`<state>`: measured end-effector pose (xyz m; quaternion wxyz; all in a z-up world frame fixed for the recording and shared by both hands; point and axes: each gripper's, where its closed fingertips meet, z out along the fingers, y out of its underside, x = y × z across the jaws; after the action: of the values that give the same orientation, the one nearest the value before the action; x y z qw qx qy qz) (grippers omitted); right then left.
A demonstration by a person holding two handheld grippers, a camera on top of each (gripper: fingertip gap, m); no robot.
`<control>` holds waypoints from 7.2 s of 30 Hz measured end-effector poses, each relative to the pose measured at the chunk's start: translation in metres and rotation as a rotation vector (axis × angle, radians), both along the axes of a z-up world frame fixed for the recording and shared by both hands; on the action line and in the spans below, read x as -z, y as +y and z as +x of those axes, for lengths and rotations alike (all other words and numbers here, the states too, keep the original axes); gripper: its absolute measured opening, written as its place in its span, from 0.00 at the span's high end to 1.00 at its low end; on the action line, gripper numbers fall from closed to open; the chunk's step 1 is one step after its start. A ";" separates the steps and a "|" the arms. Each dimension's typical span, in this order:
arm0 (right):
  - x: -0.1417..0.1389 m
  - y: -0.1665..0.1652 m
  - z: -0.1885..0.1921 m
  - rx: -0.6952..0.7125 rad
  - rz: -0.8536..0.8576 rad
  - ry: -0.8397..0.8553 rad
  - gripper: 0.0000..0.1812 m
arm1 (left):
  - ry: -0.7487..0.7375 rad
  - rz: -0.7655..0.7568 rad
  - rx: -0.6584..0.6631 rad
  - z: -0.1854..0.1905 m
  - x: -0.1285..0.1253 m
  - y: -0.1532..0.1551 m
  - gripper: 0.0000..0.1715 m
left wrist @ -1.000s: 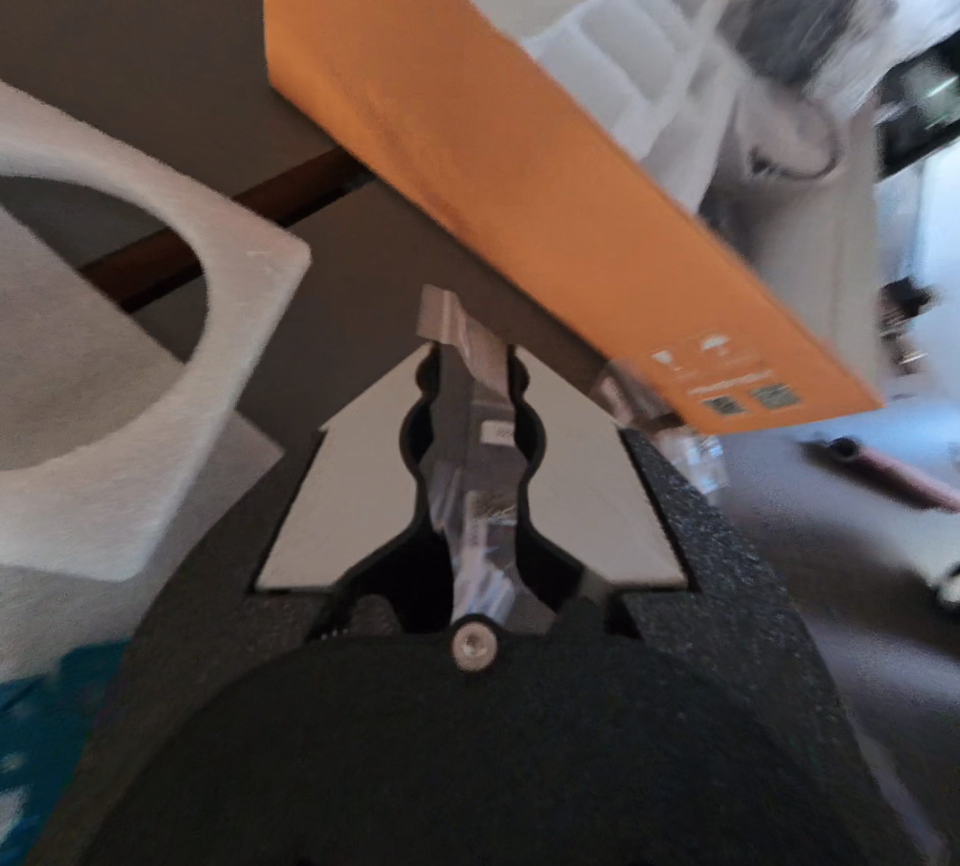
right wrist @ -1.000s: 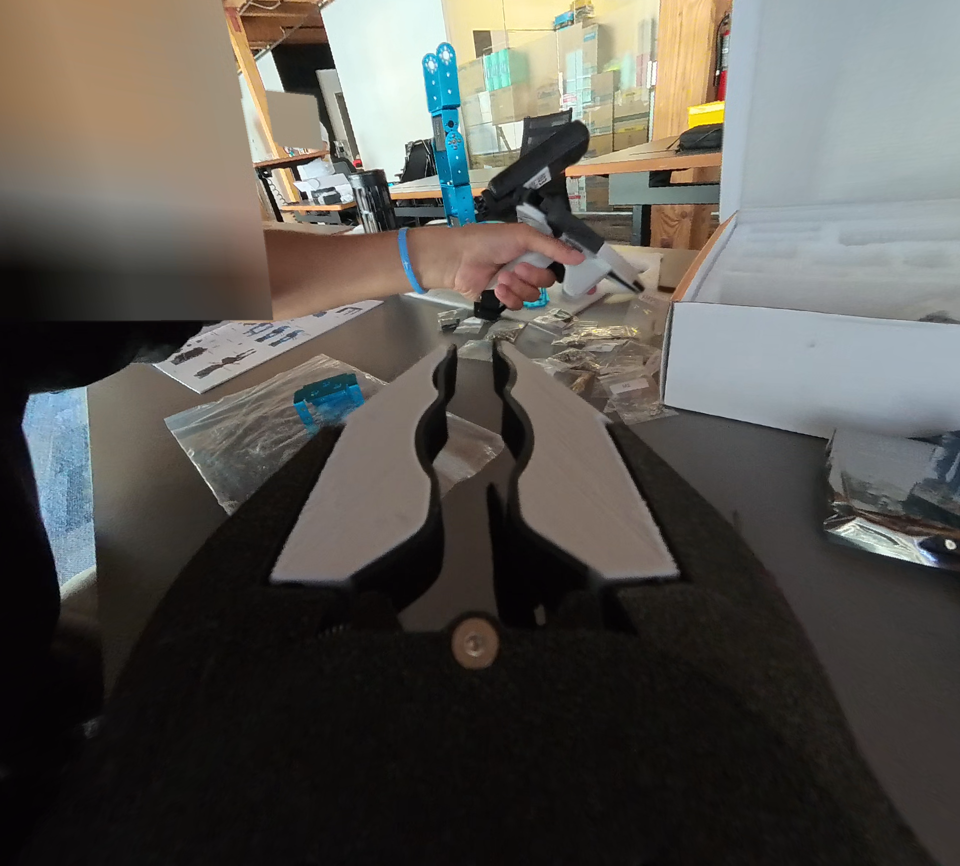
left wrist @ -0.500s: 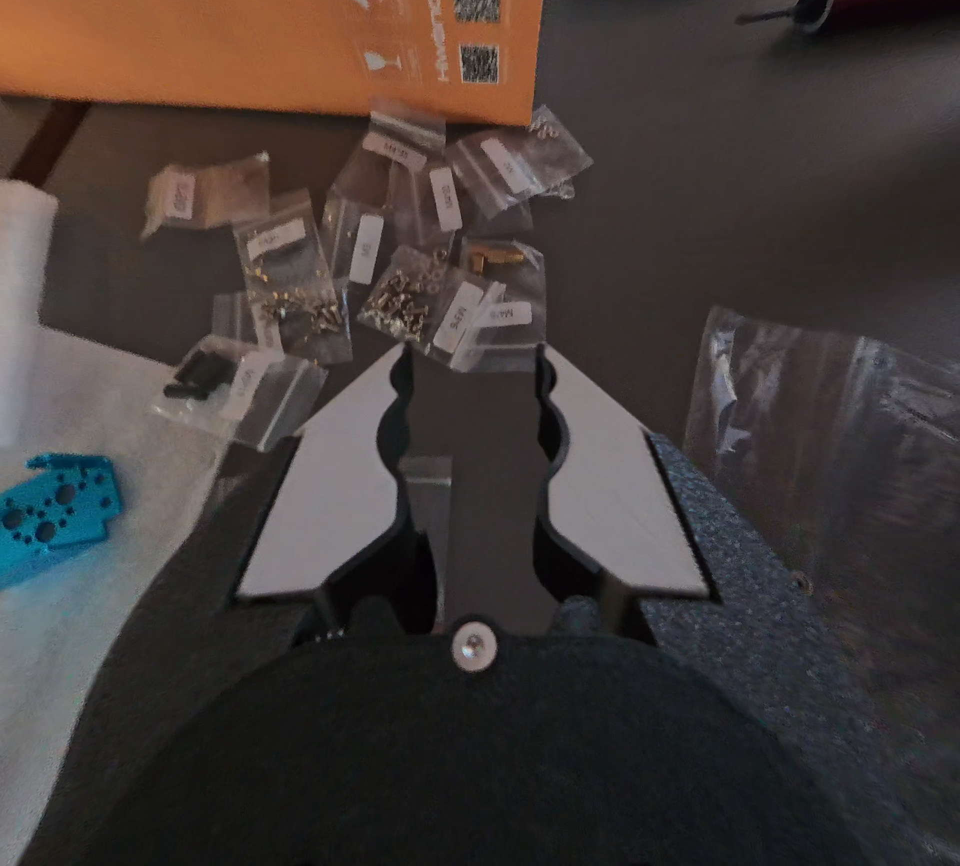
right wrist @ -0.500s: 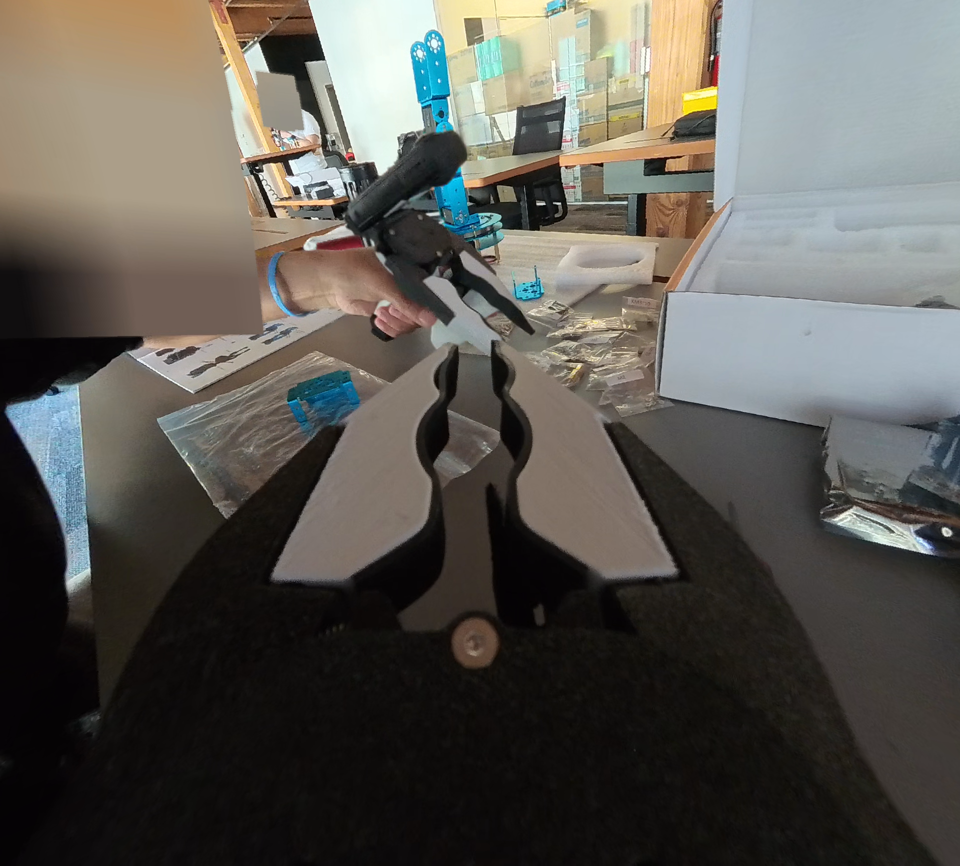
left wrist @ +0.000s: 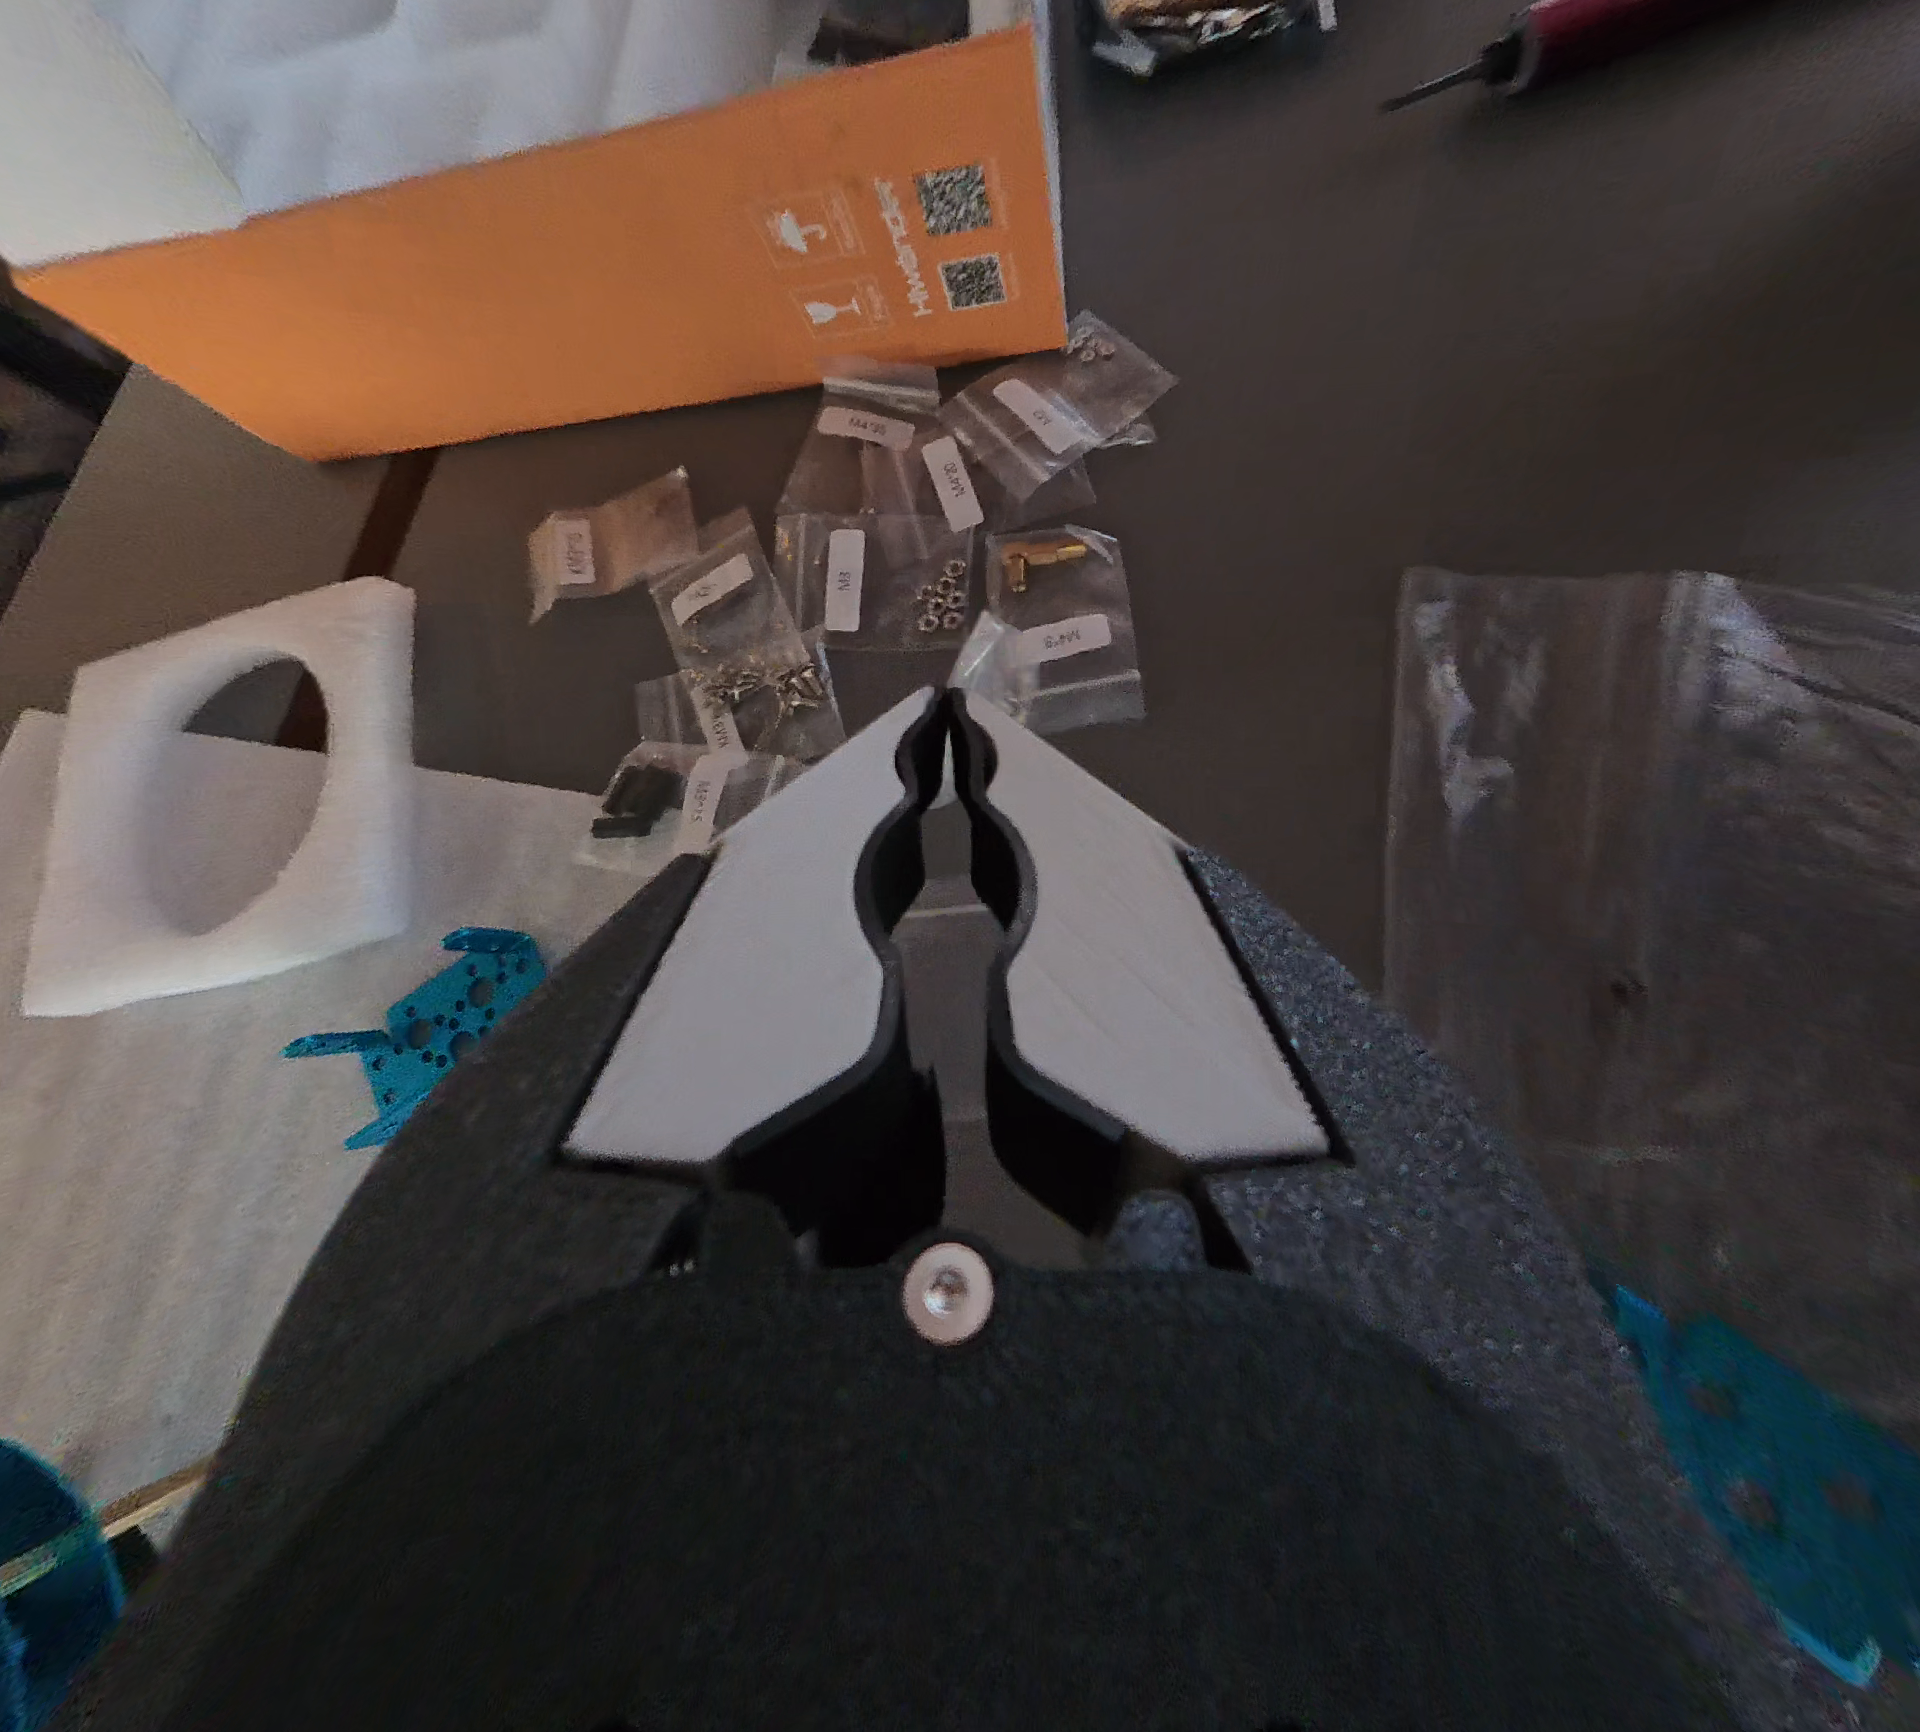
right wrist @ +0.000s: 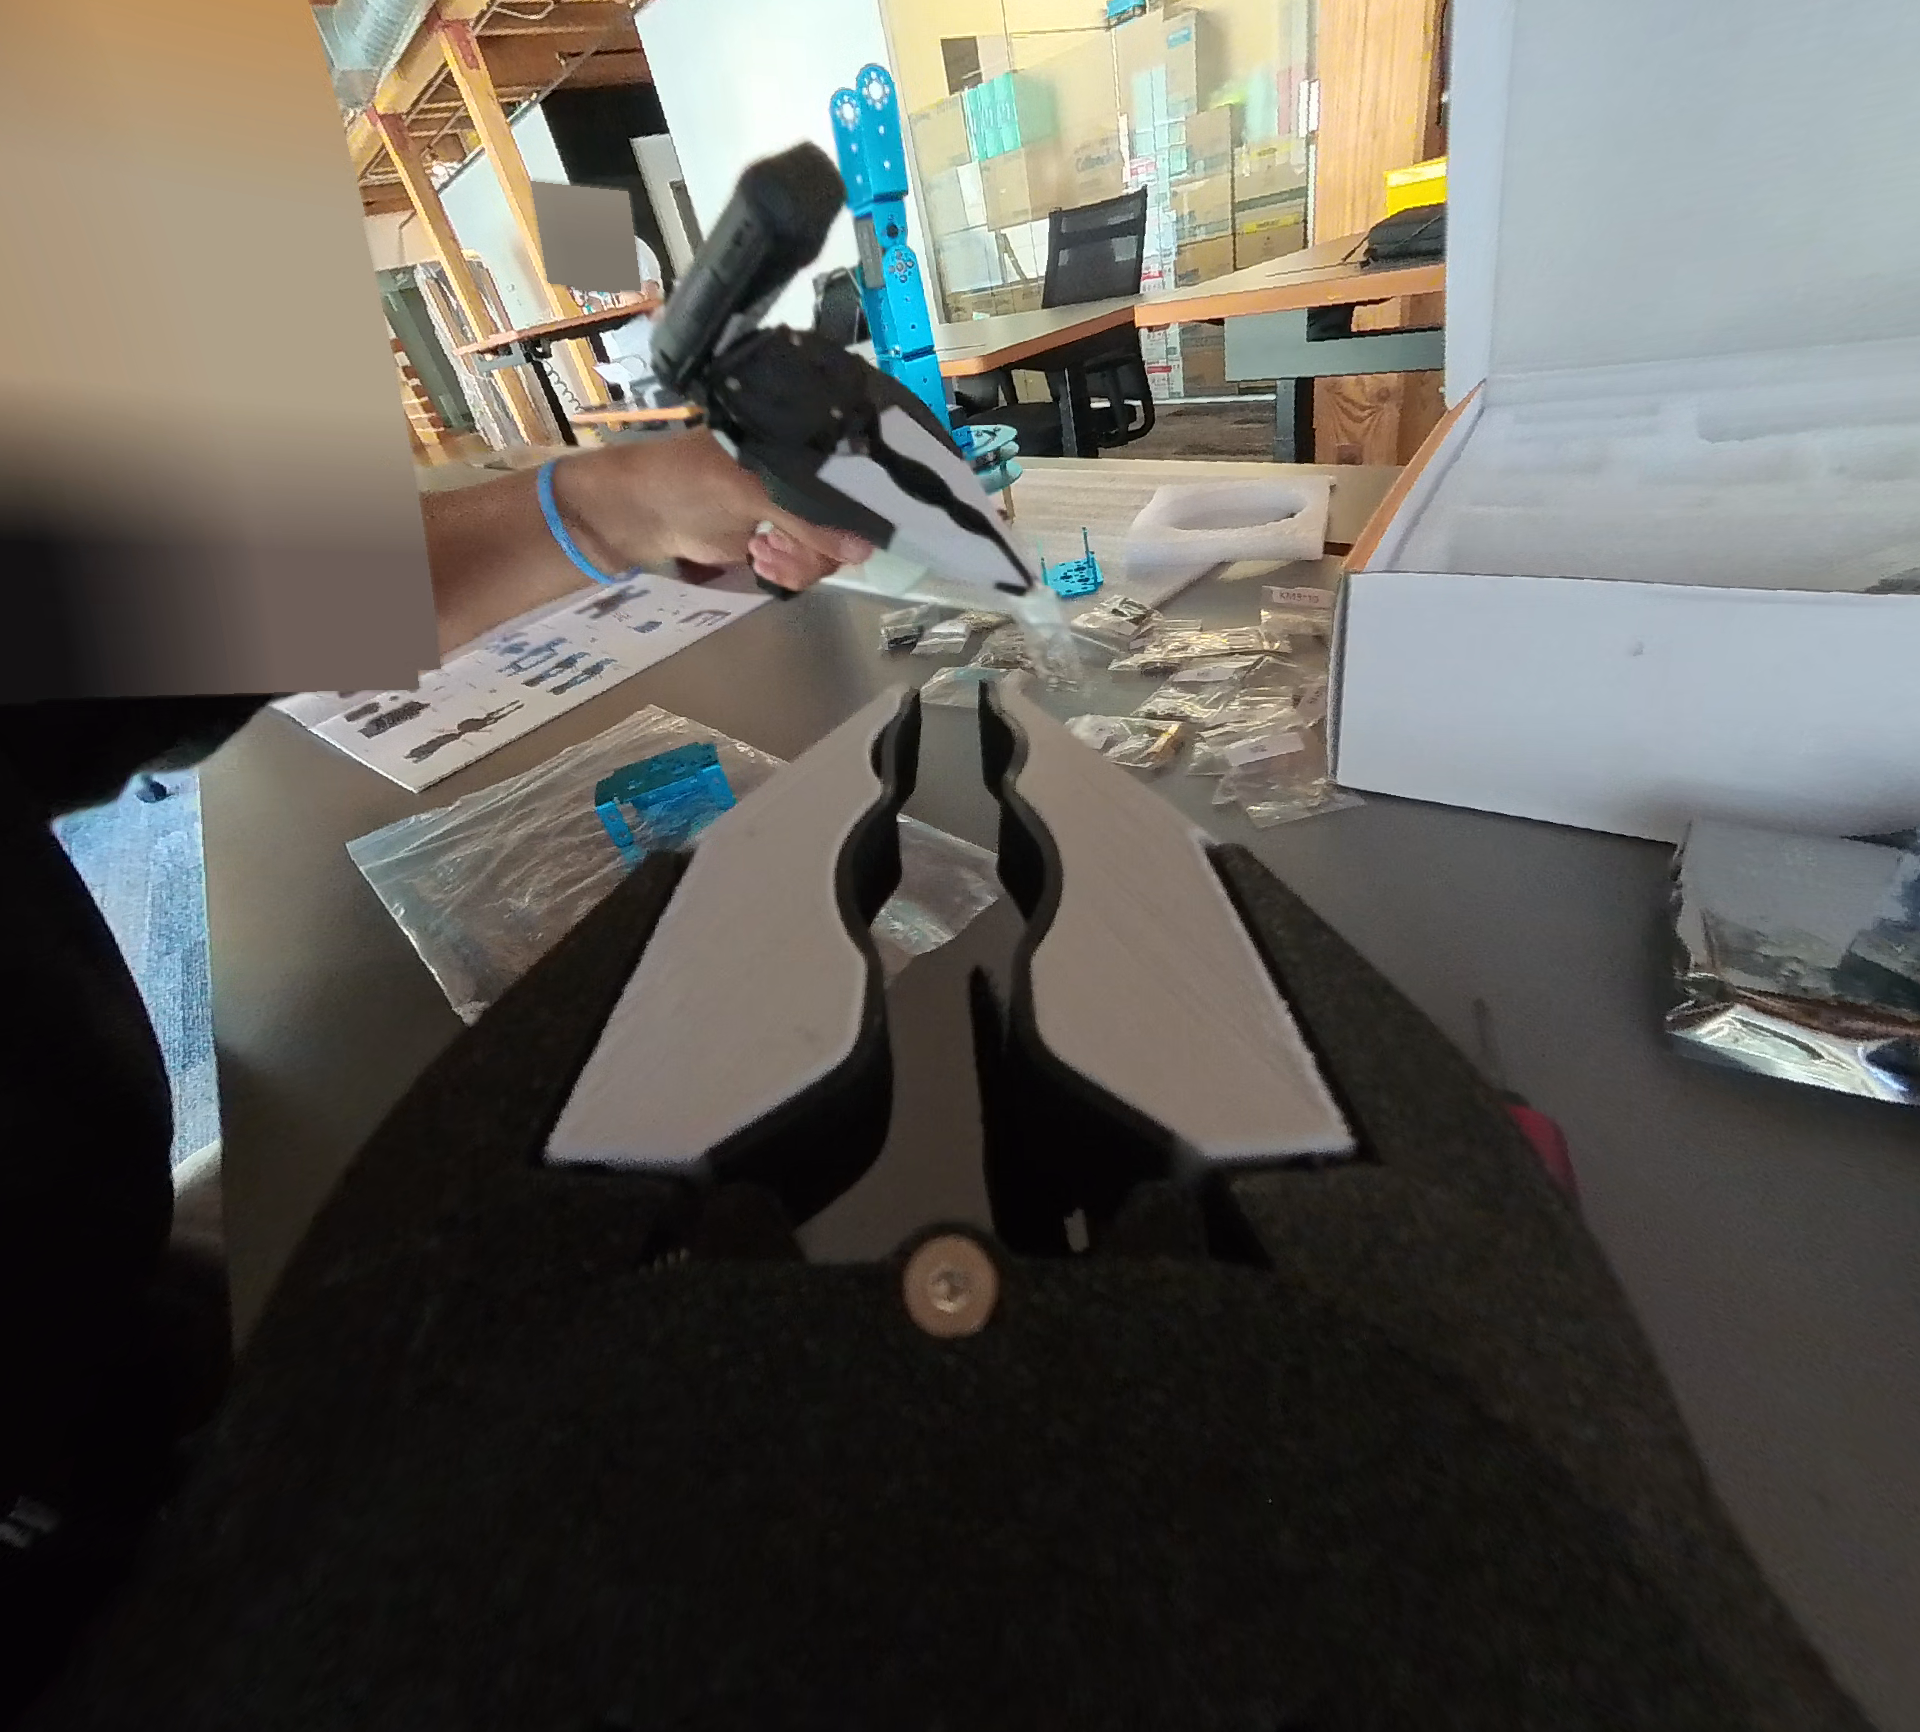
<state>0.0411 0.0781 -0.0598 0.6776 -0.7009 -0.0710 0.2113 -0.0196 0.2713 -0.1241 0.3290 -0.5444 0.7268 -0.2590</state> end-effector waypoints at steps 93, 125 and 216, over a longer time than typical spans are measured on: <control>-0.015 0.136 -0.193 -0.673 -0.093 -0.212 0.92 | -0.702 -0.160 -0.025 -0.132 -0.092 -0.064 0.99; 0.013 0.117 -0.201 -0.264 0.181 -0.879 0.58 | -0.521 -0.728 -0.138 -0.119 -0.051 -0.083 1.00; -0.003 0.113 -0.185 -0.375 0.155 -0.508 1.00 | -0.622 -0.924 0.003 -0.128 -0.070 -0.092 0.86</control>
<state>-0.1444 0.1910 -0.0571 0.6390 -0.6521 -0.3815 0.1445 -0.1472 0.1790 -0.0539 0.2547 -0.5288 0.4070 -0.6999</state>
